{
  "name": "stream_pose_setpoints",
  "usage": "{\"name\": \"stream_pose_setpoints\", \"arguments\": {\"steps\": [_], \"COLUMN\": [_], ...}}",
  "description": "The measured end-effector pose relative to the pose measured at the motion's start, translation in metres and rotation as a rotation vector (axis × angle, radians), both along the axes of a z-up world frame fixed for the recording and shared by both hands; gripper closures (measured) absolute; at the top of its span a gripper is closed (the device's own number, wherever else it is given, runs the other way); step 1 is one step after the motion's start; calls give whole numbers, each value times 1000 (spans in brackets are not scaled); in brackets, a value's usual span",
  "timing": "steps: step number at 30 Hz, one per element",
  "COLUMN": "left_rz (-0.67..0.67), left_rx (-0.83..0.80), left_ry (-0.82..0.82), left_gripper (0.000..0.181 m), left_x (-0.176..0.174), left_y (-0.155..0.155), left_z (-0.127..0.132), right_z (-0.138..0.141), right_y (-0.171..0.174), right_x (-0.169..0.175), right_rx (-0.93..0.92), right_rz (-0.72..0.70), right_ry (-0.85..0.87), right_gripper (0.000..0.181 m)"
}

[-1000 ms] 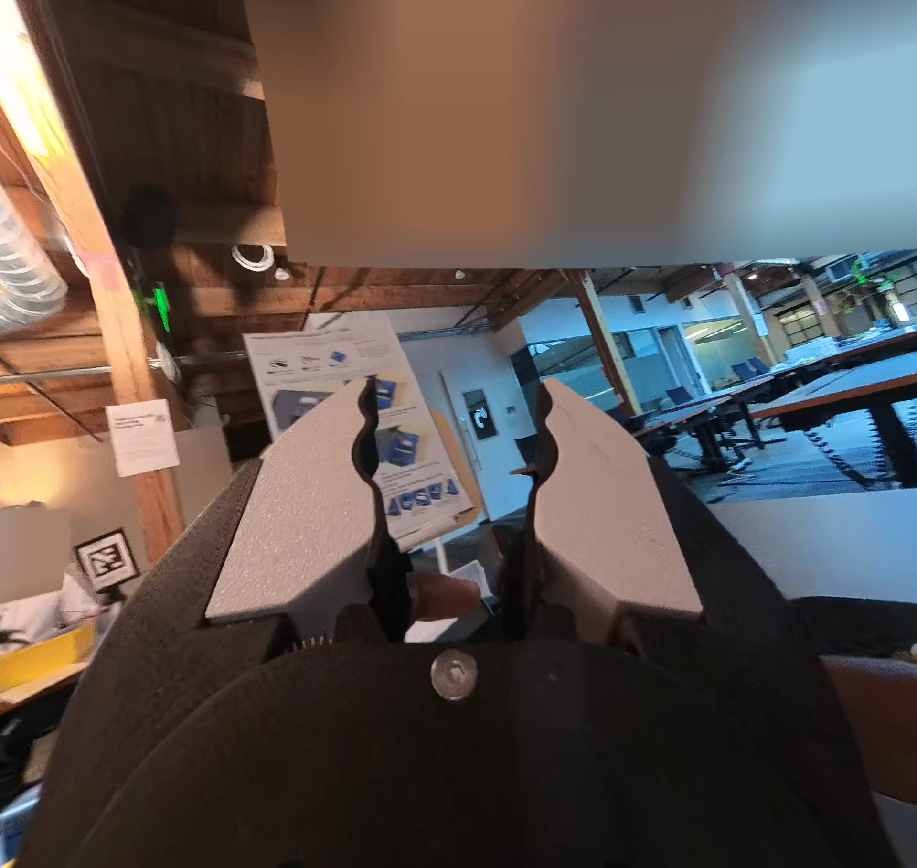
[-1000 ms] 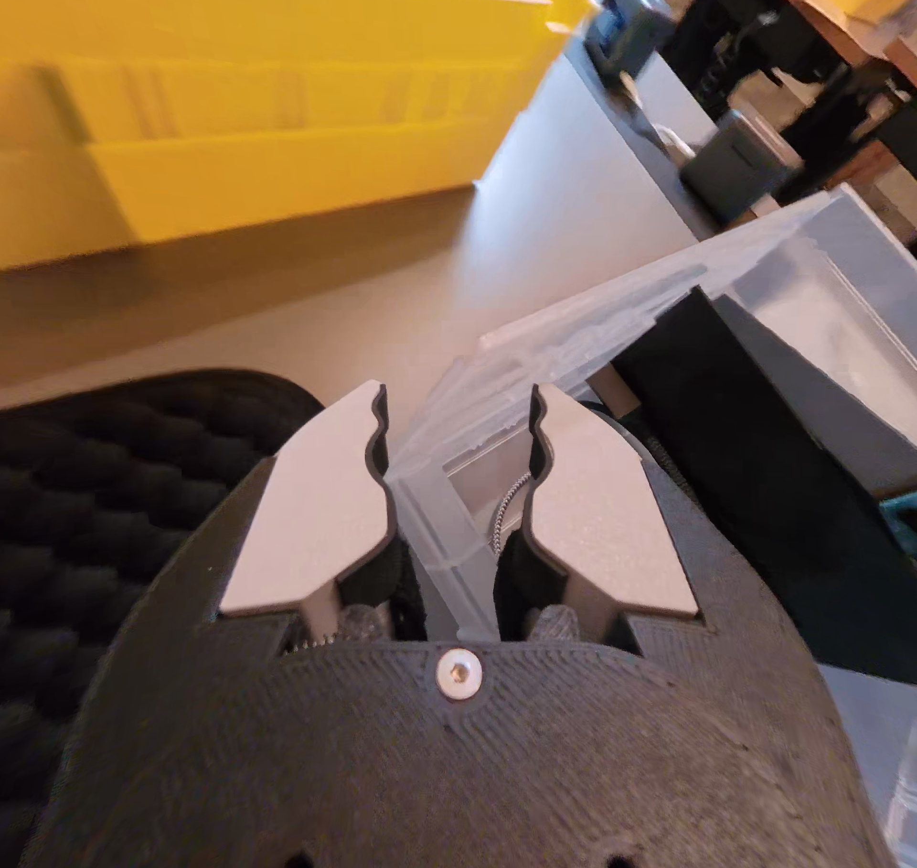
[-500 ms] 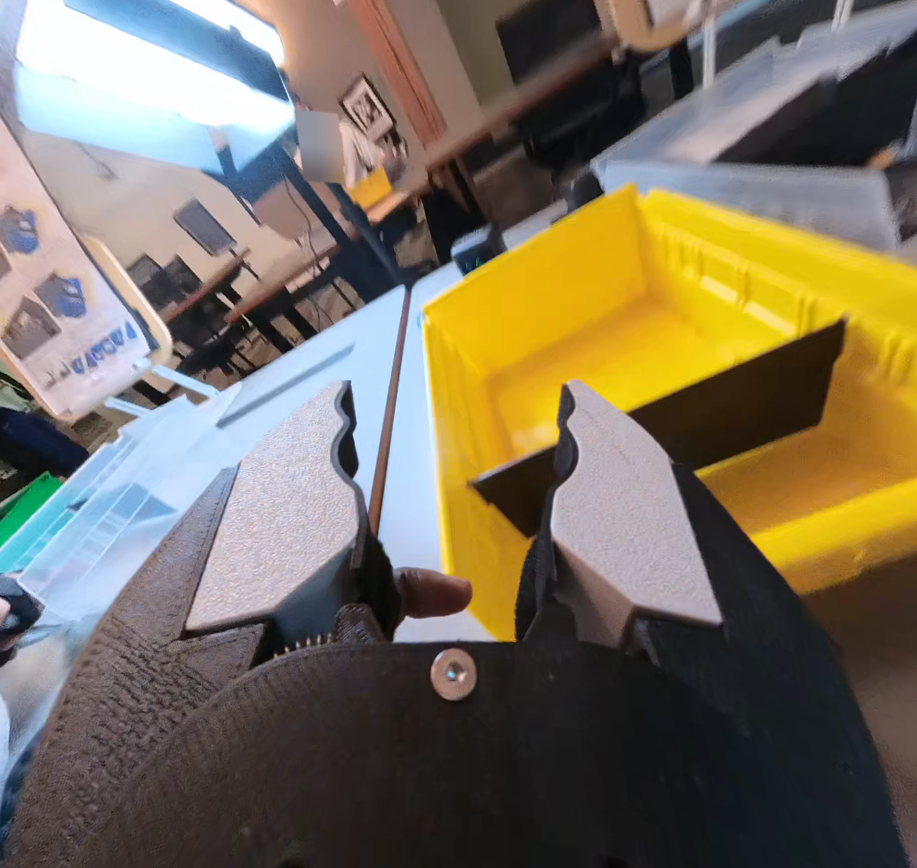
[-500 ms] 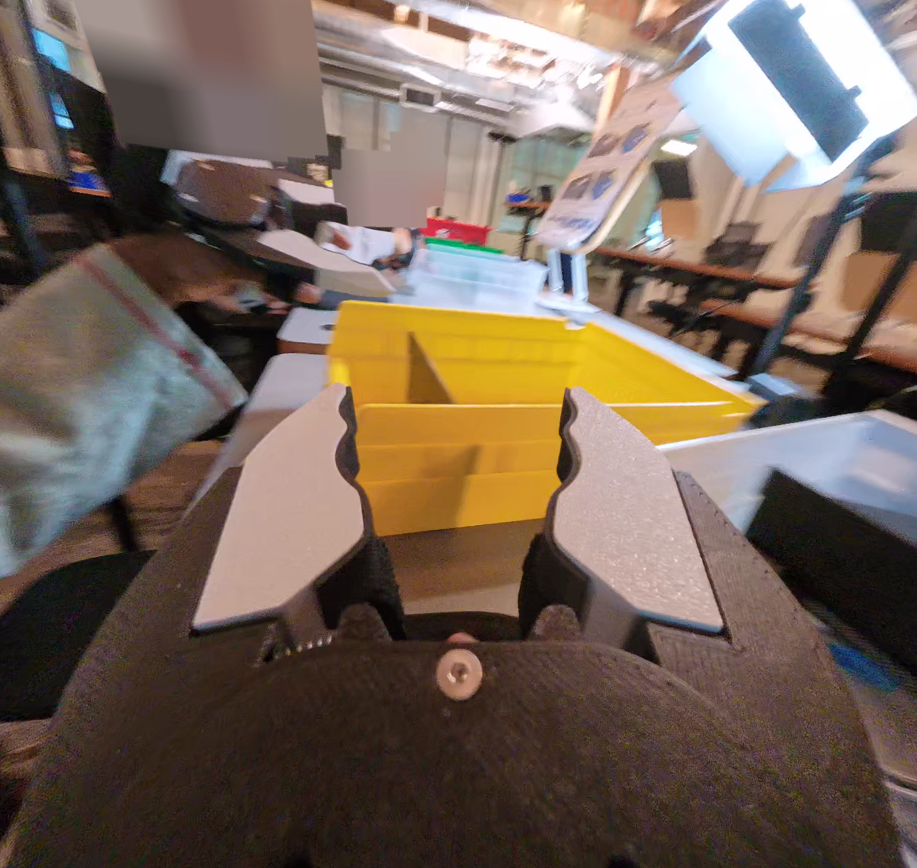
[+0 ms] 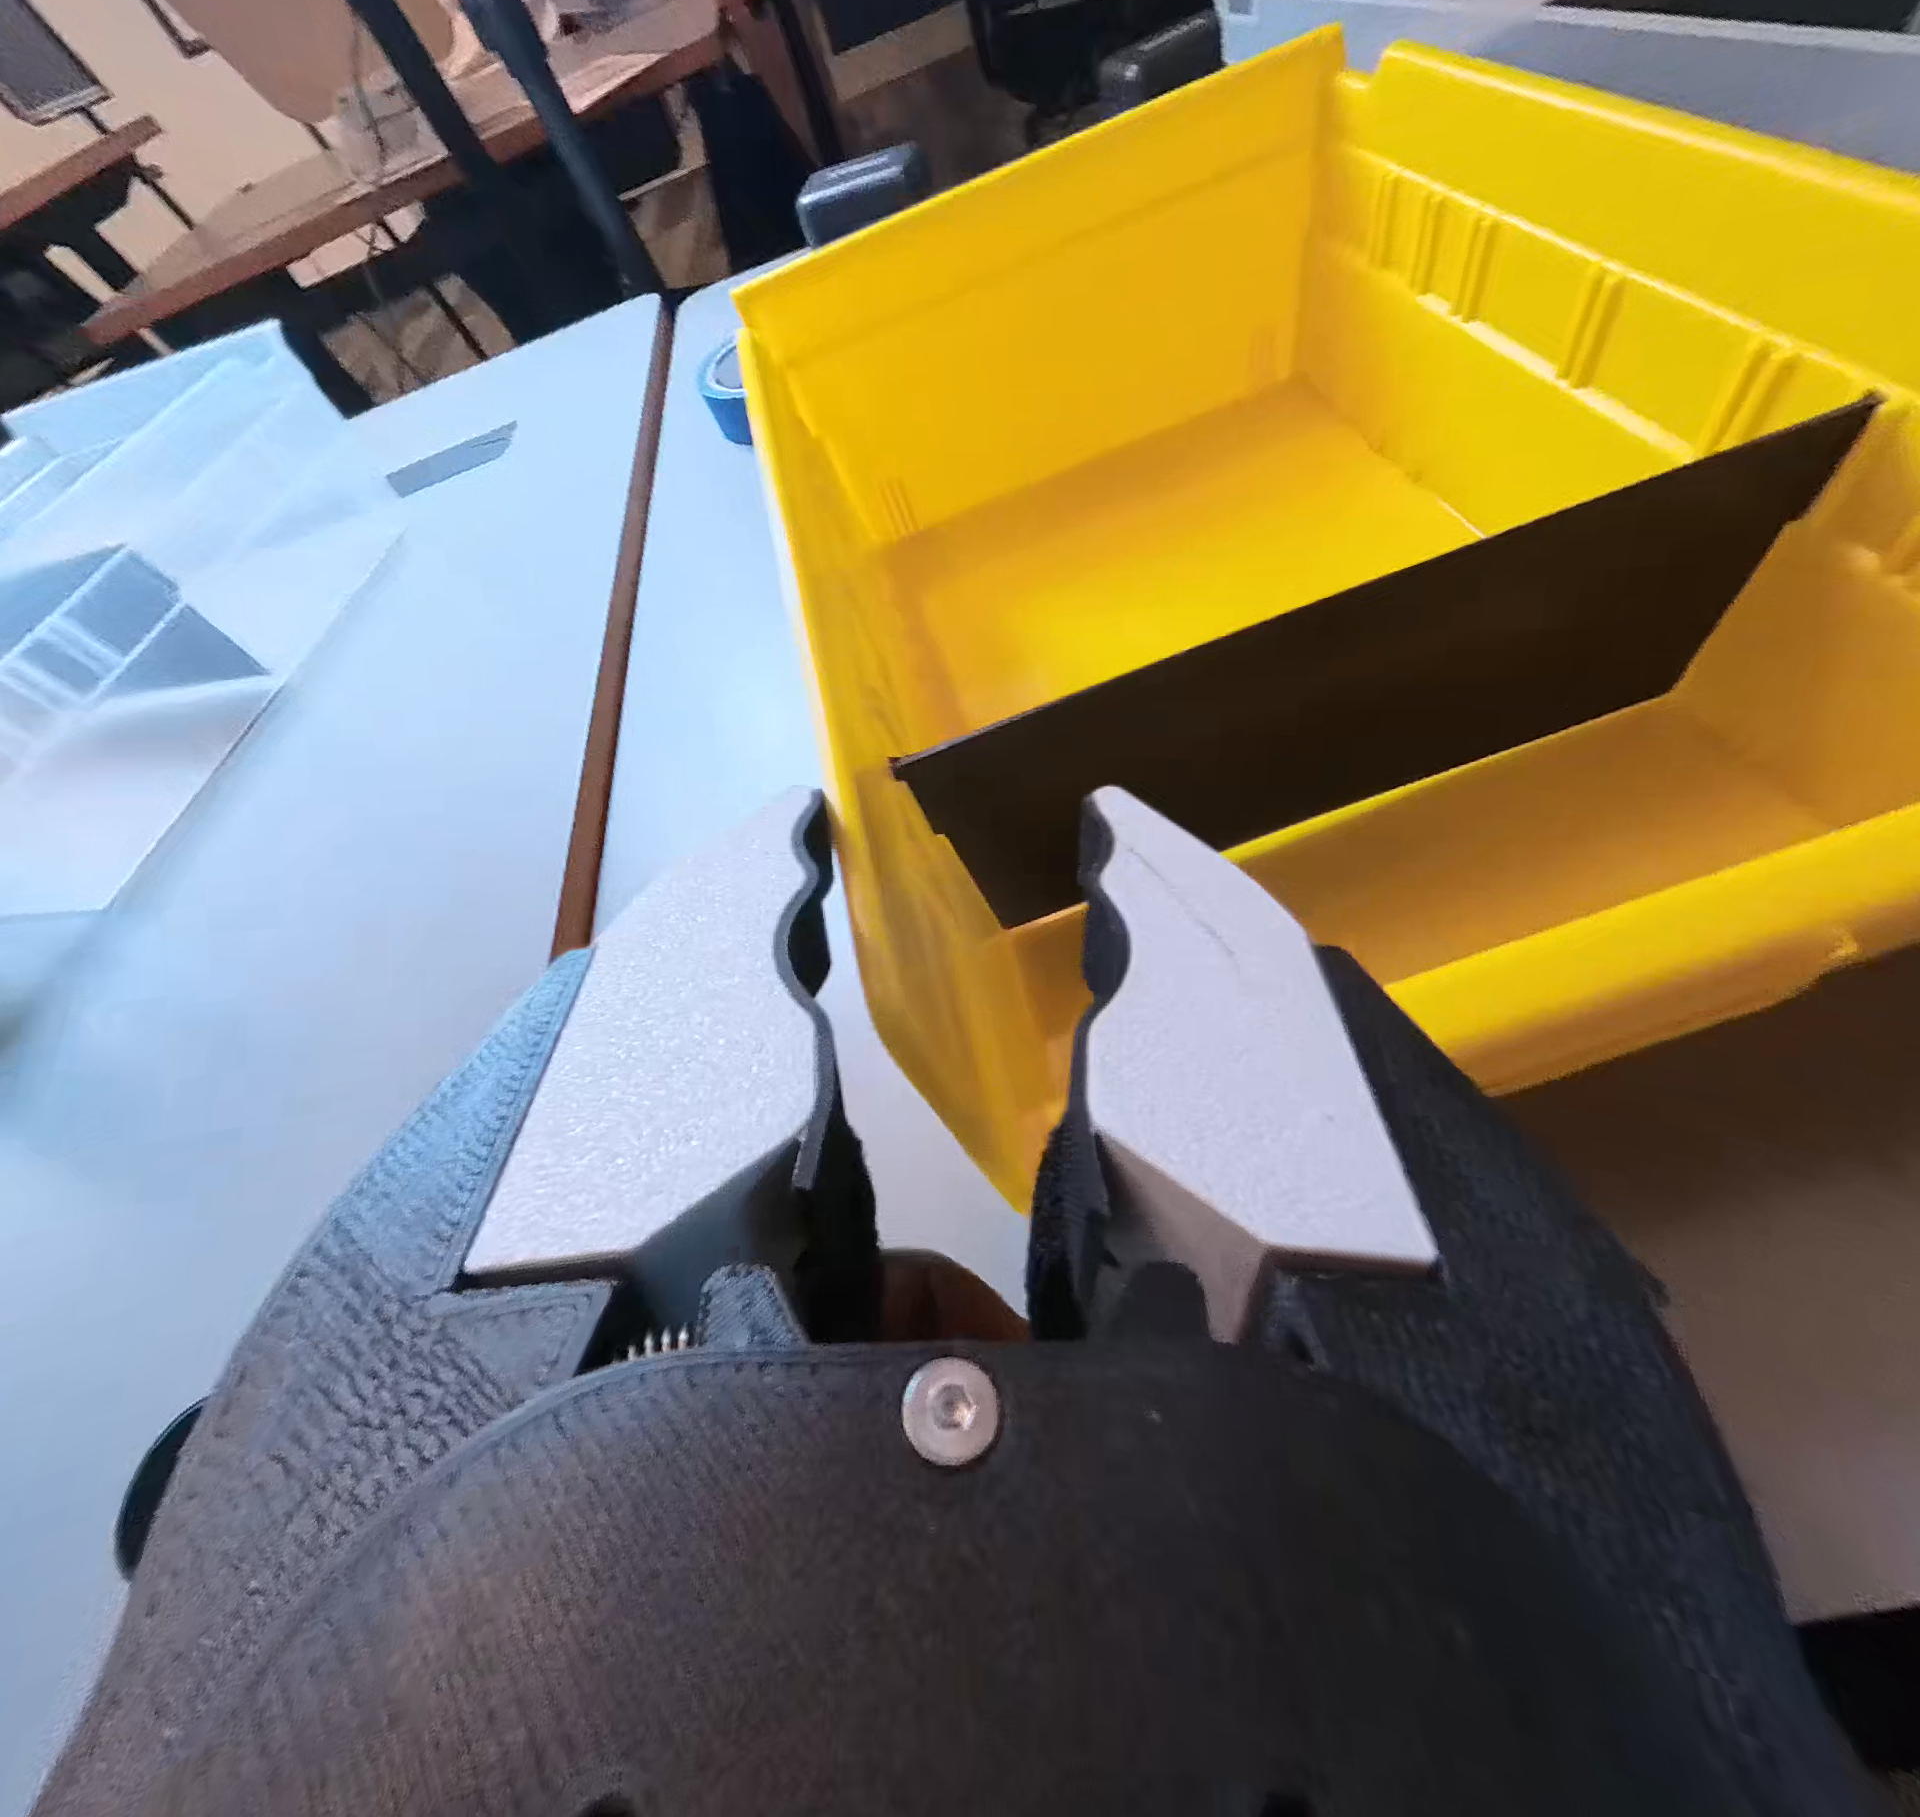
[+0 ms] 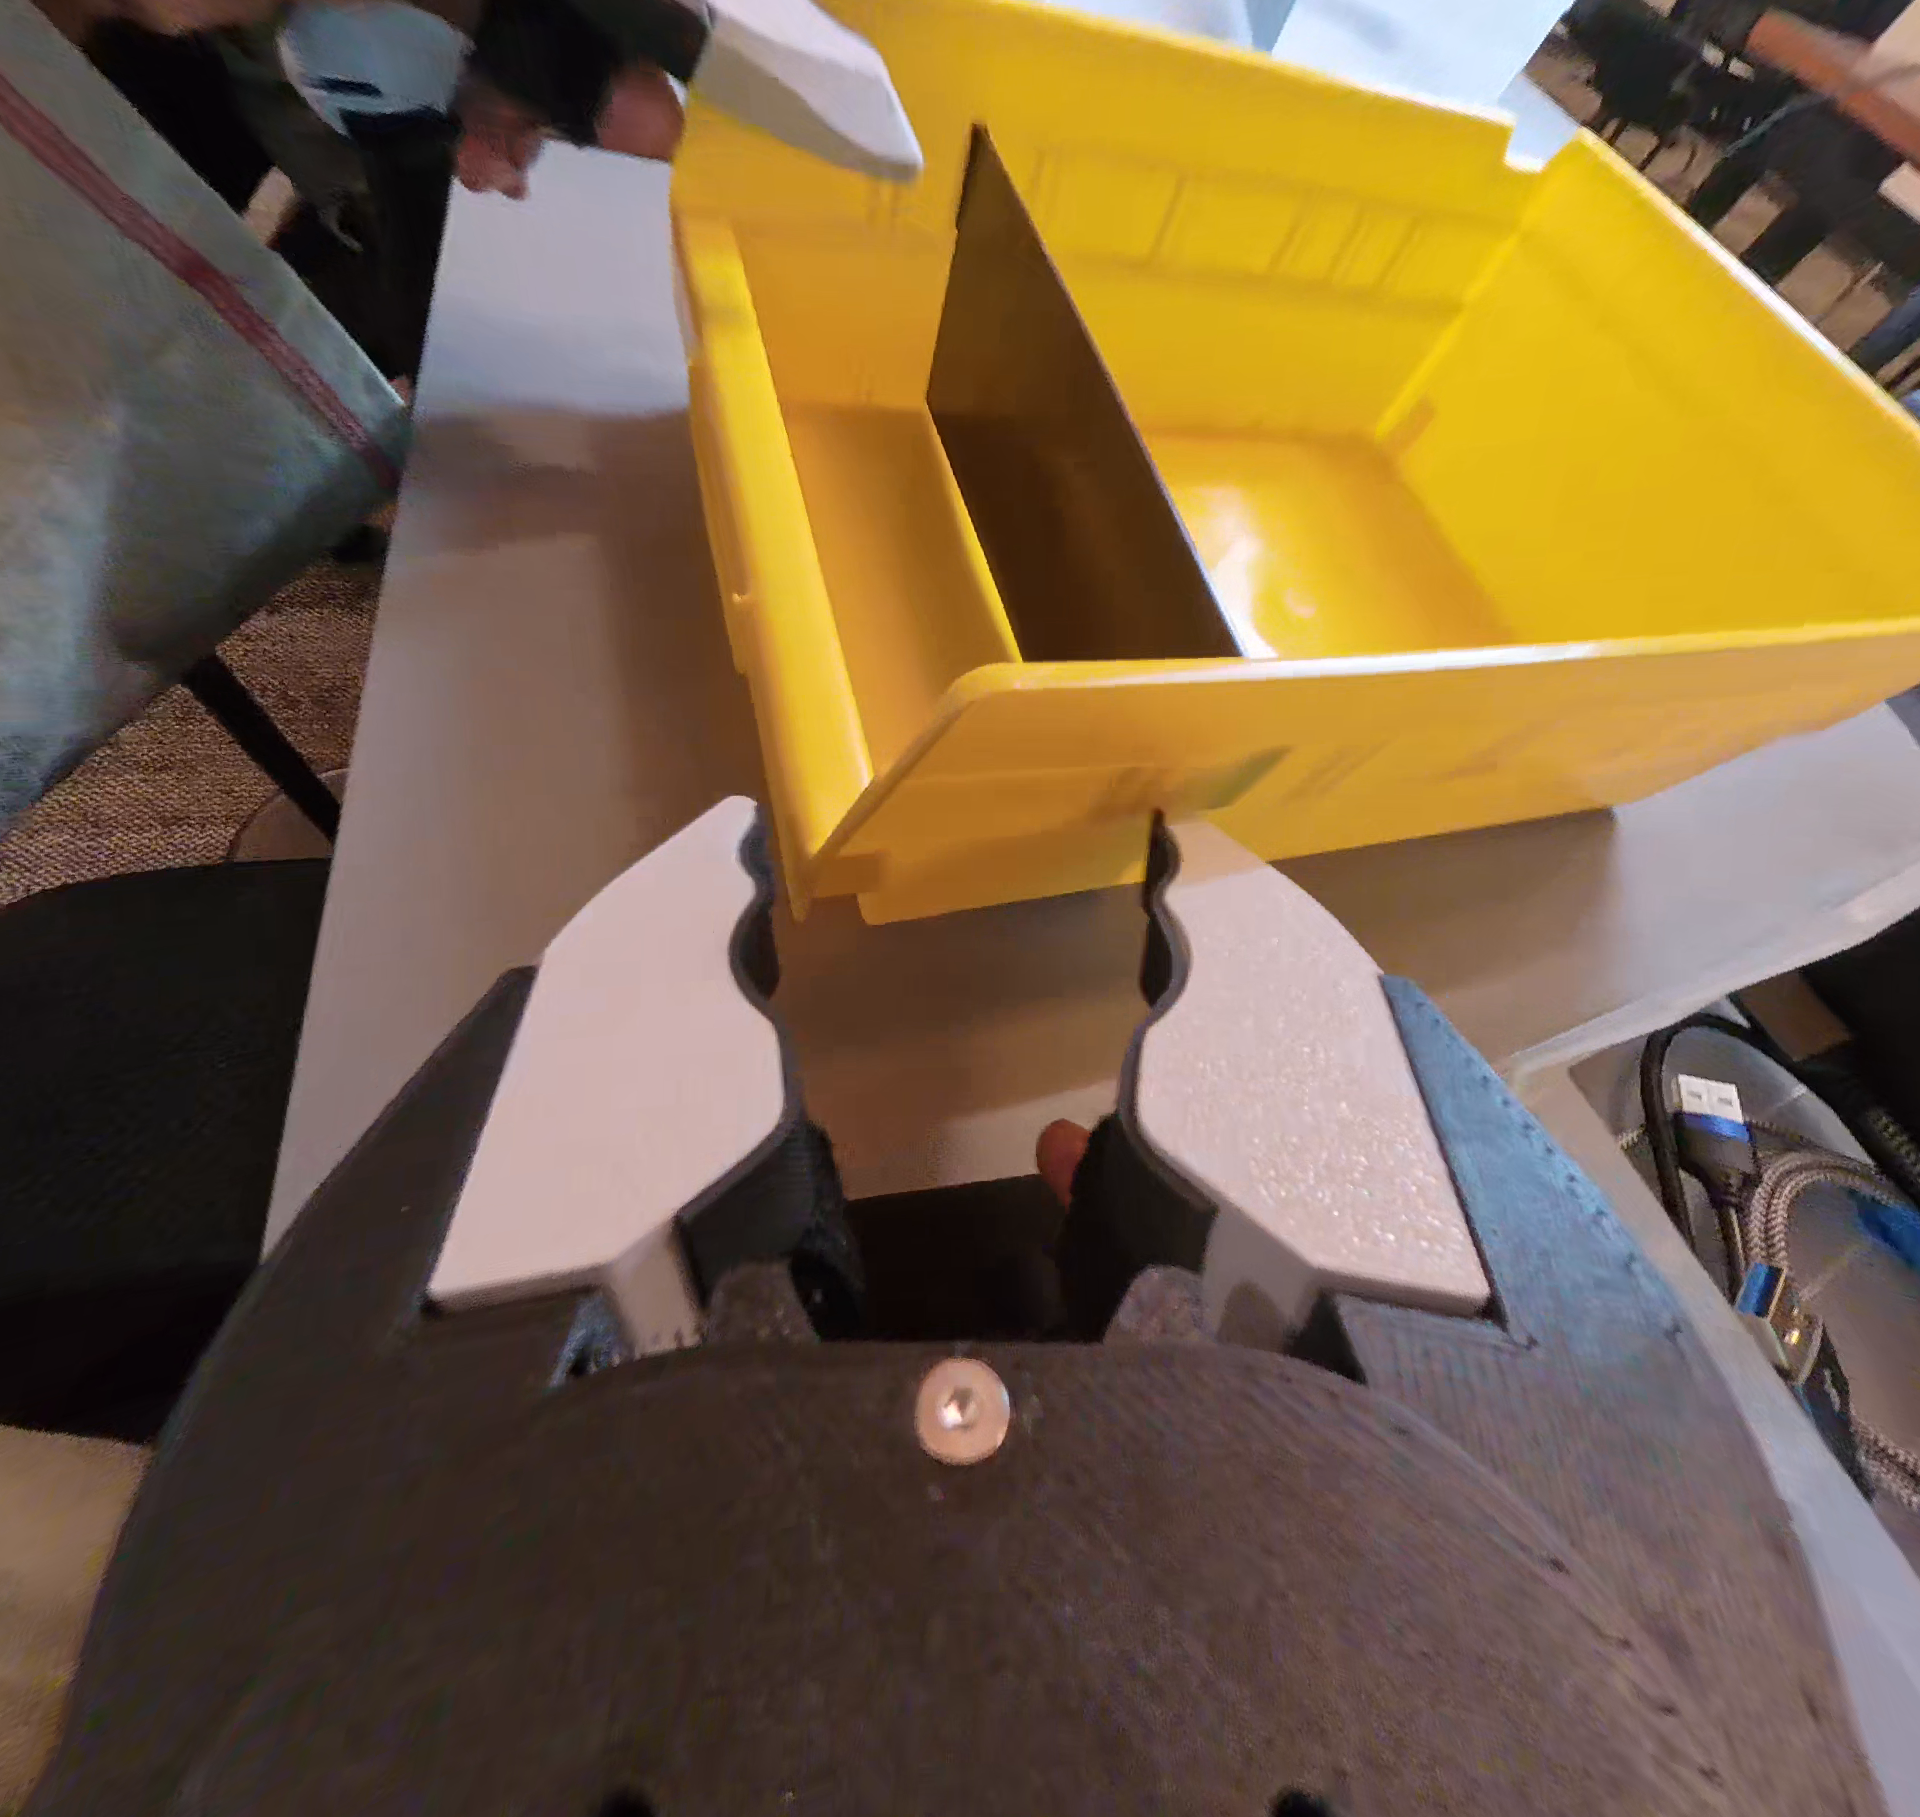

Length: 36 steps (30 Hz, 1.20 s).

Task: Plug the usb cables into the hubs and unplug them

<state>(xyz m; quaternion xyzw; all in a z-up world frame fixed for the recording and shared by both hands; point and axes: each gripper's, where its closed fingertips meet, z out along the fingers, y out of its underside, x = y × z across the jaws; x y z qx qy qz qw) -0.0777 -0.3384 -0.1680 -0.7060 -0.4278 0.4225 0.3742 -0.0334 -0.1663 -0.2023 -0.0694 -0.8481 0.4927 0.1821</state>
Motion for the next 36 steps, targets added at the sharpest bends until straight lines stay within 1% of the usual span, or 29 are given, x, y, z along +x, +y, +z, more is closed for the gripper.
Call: {"name": "stream_pose_setpoints", "arguments": {"steps": [1,2,4,7,9,10,12,14,15,16,18,19,20,22,24,26,28,30,32,34,36], "left_rz": [20,43,86,89,69,68,111,52,36,73,145,163,170,186,223,255,255,225,157,71,-31], "left_rx": [2,14,32,44,36,19,-16,13,24,0,-43,-70,-79,-78,-134,-177,-179,-127,-58,15,91], "left_ry": [0,-8,-45,-104,-112,-124,-163,-211,-205,-210,-242,-234,-212,-99,-5,106,279,496,685,810,868], "left_gripper": [145,156,170,170,165,163,159,154,152,162,167,167,167,167,168,168,169,172,172,172,170], "left_x": [0,0,2,8,10,9,6,3,1,-2,-3,-2,0,5,16,27,37,46,52,53,48], "left_y": [-2,-4,-8,-6,-5,-7,-15,-1,5,2,-2,-1,2,11,18,27,43,68,100,138,178], "left_z": [1,3,4,3,0,-5,-18,-27,-27,-27,-25,-19,-9,25,59,92,130,168,195,209,212], "right_z": [-1,-2,-1,2,6,10,15,13,9,8,8,9,11,24,49,79,111,144,172,190,198], "right_y": [0,1,3,6,6,7,8,7,7,7,8,9,12,16,21,31,47,72,107,146,187], "right_x": [-2,-4,-8,-10,-9,-9,-11,-14,-16,-21,-27,-29,-33,-33,-30,-28,-22,-16,-9,-3,3], "right_rx": [5,2,-15,-43,-67,-88,-119,-106,-85,-68,-49,-42,-38,-94,-182,-239,-306,-362,-405,-414,-390], "right_rz": [-13,-26,-46,-61,-61,-62,-78,-92,-105,-126,-139,-147,-160,-163,-165,-176,-200,-244,-300,-359,-404], "right_ry": [-15,-29,-57,-70,-58,-46,-28,-39,-48,-41,-10,17,63,126,186,344,497,663,807,919,1003], "right_gripper": [118,117,120,127,133,134,131,129,129,137,140,144,149,151,155,155,156,156,158,158,158]}}
